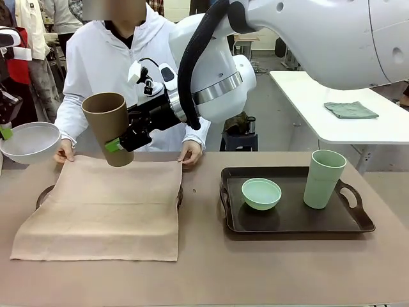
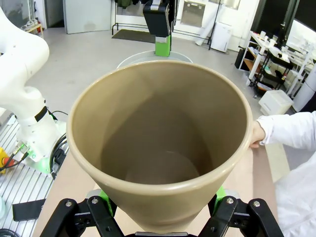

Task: Set up a tray with a mat and arrange the tableware.
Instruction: Place the Picnic Bowl and Reusable plastic cup back onto the Handle tray in front of the human's position.

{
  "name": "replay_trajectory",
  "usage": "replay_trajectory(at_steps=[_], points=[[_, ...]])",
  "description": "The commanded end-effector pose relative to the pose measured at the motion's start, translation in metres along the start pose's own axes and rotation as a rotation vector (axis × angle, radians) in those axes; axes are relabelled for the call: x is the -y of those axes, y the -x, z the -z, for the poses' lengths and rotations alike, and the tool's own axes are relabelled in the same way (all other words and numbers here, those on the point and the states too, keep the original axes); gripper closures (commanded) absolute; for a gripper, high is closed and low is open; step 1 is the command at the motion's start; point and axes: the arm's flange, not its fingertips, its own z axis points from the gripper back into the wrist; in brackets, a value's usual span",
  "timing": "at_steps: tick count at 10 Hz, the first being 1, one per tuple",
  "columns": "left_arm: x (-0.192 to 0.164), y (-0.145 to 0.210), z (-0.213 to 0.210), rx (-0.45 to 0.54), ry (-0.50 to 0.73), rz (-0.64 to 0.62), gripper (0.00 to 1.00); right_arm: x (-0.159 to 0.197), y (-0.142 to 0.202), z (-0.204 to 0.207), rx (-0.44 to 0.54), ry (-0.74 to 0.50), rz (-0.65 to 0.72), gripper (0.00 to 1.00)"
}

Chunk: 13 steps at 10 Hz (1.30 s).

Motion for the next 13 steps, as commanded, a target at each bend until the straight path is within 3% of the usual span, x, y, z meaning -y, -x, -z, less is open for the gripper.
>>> replay_trajectory(at_steps=[1, 8, 9, 13], points=[[0.001, 0.000, 0.001, 0.013, 0.010, -0.002, 1.00, 0.001, -0.001, 0.002, 0.006, -0.008, -0.014, 0.76], [0.001, 0.000, 0.001, 0.013, 0.010, -0.002, 1.00, 0.001, -0.001, 0.002, 0.006, -0.008, -0.014, 0.76], [0.000, 0.000, 0.000, 0.000, 0.000, 0.000, 0.98, 0.000, 0.000, 0.000, 0.000, 0.000, 0.000, 0.16], [0.015, -0.028, 0.079, 0.012, -0.001, 0.028, 0.98, 0.023, 0.090, 0.016, 0.060, 0.001, 0.030, 0.16]])
